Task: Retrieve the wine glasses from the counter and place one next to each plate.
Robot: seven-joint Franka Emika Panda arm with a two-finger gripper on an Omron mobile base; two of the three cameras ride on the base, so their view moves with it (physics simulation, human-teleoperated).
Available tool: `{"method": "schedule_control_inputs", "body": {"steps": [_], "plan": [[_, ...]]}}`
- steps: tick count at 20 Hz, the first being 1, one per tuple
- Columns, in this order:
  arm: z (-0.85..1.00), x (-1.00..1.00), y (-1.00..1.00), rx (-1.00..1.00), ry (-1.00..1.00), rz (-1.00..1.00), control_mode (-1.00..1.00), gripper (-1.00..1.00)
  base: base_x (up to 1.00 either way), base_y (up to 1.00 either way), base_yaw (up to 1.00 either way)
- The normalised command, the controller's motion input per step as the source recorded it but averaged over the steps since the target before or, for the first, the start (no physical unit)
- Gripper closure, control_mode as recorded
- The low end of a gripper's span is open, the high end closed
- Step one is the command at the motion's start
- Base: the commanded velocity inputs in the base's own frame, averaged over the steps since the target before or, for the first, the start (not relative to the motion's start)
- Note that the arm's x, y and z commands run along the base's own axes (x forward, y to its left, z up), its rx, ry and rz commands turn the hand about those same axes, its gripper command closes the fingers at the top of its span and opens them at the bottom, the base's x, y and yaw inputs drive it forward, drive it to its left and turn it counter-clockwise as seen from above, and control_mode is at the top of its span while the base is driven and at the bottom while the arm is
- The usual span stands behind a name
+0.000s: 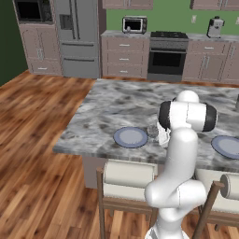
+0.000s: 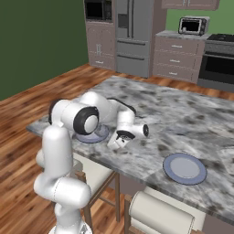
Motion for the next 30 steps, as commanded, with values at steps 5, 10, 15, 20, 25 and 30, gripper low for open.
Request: {"method": "schedule_control_inputs", "body": {"steps": [5, 10, 15, 20, 25, 30], "plan": [[-0.28, 0.08, -0.07, 0.0, 0.56, 0.01, -1.0, -1.0, 0.0, 0.0, 0.0], [-0.24, 0.0, -0.13, 0.0, 0.21, 0.07, -1.0, -1.0, 0.0, 0.0, 0.0], [-0.19, -0.09, -0.16, 0.01, -0.02, 0.11, -1.0, -1.0, 0.0, 0.0, 0.0], [-0.17, -0.16, -0.17, 0.02, -0.04, 0.11, -1.0, -1.0, 0.0, 0.0, 0.0], [-0.16, 0.01, -0.04, 0.01, -0.01, 0.04, -1.0, -1.0, 0.0, 0.0, 0.0], [-0.38, 0.27, -0.01, 0.0, 0.13, 0.0, -1.0, -1.0, 0.0, 0.0, 0.0]]}}
